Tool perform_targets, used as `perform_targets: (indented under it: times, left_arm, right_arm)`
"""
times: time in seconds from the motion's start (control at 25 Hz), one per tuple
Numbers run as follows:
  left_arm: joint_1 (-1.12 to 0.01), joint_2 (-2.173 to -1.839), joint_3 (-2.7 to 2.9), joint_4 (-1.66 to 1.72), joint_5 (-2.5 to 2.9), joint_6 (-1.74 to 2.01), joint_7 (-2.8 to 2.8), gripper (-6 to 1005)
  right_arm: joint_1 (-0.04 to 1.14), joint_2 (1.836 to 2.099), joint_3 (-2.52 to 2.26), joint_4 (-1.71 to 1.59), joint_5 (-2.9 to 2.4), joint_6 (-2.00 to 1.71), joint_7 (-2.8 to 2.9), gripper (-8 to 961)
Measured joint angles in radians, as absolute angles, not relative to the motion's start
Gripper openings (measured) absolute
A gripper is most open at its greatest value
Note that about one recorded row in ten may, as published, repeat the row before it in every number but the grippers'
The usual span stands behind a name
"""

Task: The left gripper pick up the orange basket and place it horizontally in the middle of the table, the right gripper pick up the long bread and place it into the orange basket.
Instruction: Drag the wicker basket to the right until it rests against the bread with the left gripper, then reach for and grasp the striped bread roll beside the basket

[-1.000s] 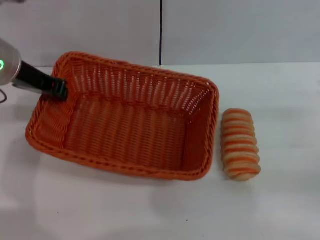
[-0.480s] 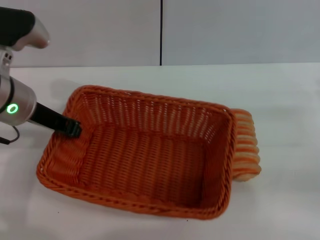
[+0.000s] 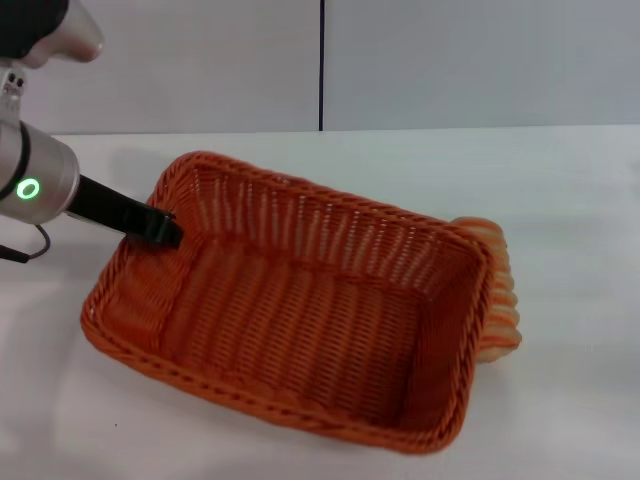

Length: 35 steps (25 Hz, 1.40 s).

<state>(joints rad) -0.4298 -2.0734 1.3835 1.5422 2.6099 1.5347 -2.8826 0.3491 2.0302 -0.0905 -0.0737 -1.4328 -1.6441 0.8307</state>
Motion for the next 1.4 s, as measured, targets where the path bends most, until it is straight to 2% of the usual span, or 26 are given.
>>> perform_targets:
  times: [0.08, 0.6, 0.88, 0.92, 1.08, 1.16, 1.24, 1.32, 1.4]
  left_arm:
    - [-0.441, -2.074, 1.349, 1.529, 2.609, 1.538, -2.883, 138]
    - [-0.442, -2.061, 1.293, 1.525, 2.638, 1.537, -2.869, 558]
    - [-0.412, -2.064, 1.102, 1.566, 2.543, 1.478, -2.704, 738]
    - [-0.366, -2.062, 1.04, 1.567, 2.407, 1.394, -2.573, 764]
    - [-0.348, -2.064, 1.025, 1.563, 2.354, 1.363, -2.504, 767]
    - [-0.24, -2.068, 1.03, 1.534, 2.085, 1.194, -2.214, 768]
    - [-0.24, -2.068, 1.03, 1.534, 2.085, 1.194, -2.214, 767]
    - [-0.17, -2.067, 1.039, 1.428, 1.803, 1.114, -1.94, 767]
    - [-0.149, -2.066, 1.034, 1.318, 1.618, 1.119, -1.739, 767]
  right_arm:
    - [0.349, 2.031, -0.09, -0.074, -1.433, -1.644, 0.831, 717]
    - [0.34, 2.036, -0.093, -0.14, -1.433, -1.646, 0.859, 717]
    - [0.278, 2.058, -0.185, -0.454, -1.479, -1.637, 1.084, 717]
    - [0.269, 2.062, -0.191, -0.506, -1.5, -1.636, 1.137, 718]
    - [0.251, 2.074, -0.195, -0.777, -1.678, -1.643, 1.413, 718]
    - [0.252, 2.075, -0.195, -0.922, -1.792, -1.65, 1.558, 718]
    - [0.257, 2.075, -0.195, -1.041, -1.89, -1.673, 1.669, 718]
    - [0.269, 2.074, -0.196, -1.156, -1.981, -1.713, 1.773, 717]
    - [0.289, 2.071, -0.199, -1.275, -2.081, -1.759, 1.873, 717]
